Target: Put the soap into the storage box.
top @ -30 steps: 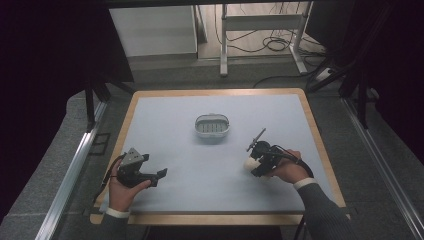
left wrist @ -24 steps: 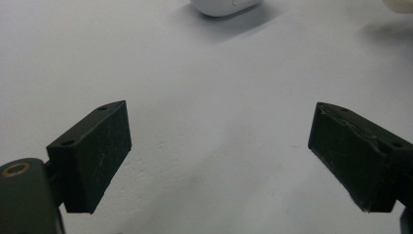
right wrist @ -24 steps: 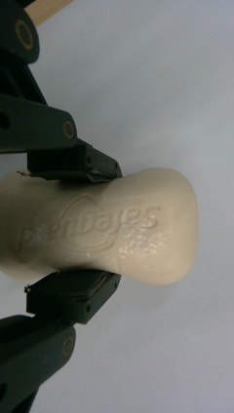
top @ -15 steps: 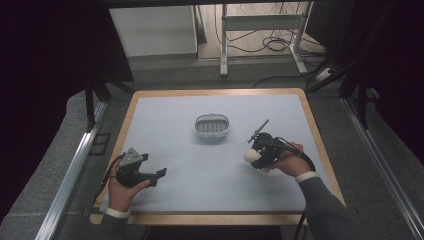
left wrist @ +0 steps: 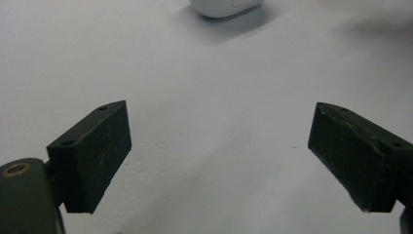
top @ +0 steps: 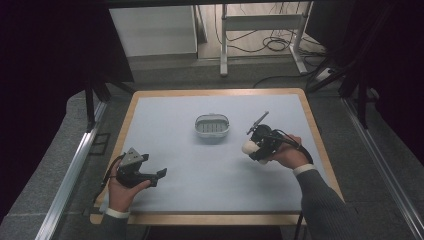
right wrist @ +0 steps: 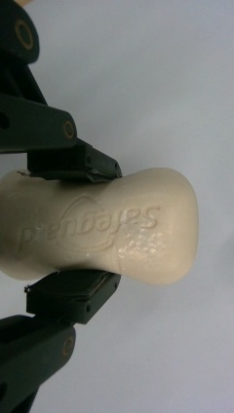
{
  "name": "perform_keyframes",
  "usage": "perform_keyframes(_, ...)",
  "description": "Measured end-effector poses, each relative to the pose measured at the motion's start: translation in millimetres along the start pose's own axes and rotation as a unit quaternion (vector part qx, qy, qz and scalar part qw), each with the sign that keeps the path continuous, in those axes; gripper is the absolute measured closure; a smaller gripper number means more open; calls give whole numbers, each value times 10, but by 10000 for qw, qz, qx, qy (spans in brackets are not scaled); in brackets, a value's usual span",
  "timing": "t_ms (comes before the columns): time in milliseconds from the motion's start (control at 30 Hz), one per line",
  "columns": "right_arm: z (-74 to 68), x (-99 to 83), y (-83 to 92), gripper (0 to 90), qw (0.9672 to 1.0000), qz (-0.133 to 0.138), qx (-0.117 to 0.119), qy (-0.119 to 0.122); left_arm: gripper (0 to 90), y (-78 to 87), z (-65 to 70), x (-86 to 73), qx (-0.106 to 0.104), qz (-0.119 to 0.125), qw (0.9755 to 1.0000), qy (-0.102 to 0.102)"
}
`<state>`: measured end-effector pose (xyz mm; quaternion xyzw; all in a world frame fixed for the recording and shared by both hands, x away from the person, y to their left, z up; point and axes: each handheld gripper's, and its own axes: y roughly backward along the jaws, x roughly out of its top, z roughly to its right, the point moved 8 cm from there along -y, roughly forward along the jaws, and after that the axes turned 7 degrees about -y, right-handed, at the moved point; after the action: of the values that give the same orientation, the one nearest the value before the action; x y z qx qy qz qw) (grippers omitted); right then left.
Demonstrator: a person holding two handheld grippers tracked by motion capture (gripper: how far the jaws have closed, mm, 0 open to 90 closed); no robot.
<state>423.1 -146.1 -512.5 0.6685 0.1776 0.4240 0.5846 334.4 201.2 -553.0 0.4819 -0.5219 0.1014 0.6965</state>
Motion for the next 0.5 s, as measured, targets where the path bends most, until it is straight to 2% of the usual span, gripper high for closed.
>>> perform_keyframes(500,80,321,50,498,9997,245,23,44,91,-31,10,-17,-5,-75,10000,-59)
